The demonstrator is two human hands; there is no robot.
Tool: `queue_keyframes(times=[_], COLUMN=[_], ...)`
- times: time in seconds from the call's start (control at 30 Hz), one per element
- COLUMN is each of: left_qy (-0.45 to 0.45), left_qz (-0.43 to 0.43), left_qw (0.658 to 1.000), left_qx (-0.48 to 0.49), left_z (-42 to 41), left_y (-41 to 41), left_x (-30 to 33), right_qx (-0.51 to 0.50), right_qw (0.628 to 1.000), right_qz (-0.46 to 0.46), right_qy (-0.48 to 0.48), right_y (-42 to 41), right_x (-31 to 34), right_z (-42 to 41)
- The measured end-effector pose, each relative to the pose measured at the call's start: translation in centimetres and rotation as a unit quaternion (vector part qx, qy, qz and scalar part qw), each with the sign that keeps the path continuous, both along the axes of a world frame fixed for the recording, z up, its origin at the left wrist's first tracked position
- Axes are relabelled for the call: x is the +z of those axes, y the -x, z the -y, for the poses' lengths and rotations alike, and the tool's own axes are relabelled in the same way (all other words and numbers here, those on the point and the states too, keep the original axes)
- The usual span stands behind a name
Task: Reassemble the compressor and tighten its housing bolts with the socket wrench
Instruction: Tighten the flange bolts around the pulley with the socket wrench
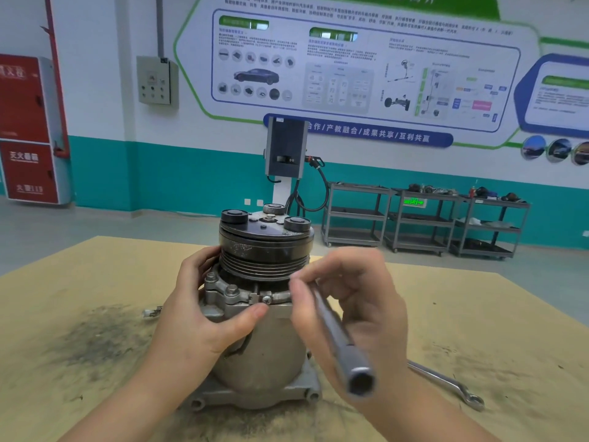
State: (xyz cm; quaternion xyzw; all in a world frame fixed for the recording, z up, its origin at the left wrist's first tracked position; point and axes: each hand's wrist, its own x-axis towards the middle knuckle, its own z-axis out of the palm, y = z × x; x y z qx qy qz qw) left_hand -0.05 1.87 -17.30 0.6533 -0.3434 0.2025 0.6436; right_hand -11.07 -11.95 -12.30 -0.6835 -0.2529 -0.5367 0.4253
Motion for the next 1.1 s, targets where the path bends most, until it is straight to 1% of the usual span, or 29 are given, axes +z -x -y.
queue_keyframes(times=[0.07,0.13,0.2,0.27,0.4,0.47,0.57,0.67,0.77,0.83,1.0,1.1], left_qy=[-0.002,-0.002,0.006,0.007,-0.009,-0.014,-0.02,-0.019,-0.019,-0.018,-0.023,-0.027], left_qz=[-0.002,0.001,-0.003,-0.008,-0.009,-0.014,-0.017,-0.021,-0.021,-0.019,-0.019,-0.02], left_qw=[1.0,1.0,1.0,1.0,1.0,1.0,1.0,1.0,1.0,1.0,1.0,0.999], left_qx=[0.007,0.009,0.0,-0.009,-0.01,-0.009,-0.005,-0.006,-0.009,-0.009,-0.005,-0.006], left_z=[0.0,0.1,0.2,0.2,0.1,0.0,-0.2,-0.2,-0.1,-0.1,-0.2,-0.1], left_y=[0.0,0.1,0.1,0.1,0.1,0.3,0.5,0.5,0.5,0.6,0.6,0.6], left_x=[0.0,0.3,0.6,0.5,0.2,0.3,0.3,0.4,0.5,0.5,0.4,0.5], right_qx=[-0.011,-0.008,-0.006,-0.001,0.036,0.08,0.166,0.196,0.215,0.224,0.231,0.243], right_qw=[0.999,0.997,0.997,0.998,0.999,0.99,0.945,0.905,0.875,0.862,0.851,0.836], right_qz=[-0.003,-0.009,-0.013,-0.014,-0.036,-0.049,-0.092,-0.132,-0.163,-0.179,-0.21,-0.239], right_qy=[0.052,0.077,0.08,0.061,-0.017,-0.103,-0.266,-0.353,-0.401,-0.418,-0.423,-0.431], right_y=[-0.1,-0.1,-0.1,0.0,0.4,0.6,0.6,0.3,0.0,-0.1,-0.4,-0.5], right_x=[0.1,0.1,0.2,0.3,1.2,1.8,2.7,3.0,3.0,3.0,2.7,3.0], right_z=[0.0,0.1,0.1,0.2,0.1,0.1,1.0,2.0,2.3,2.3,2.5,3.0])
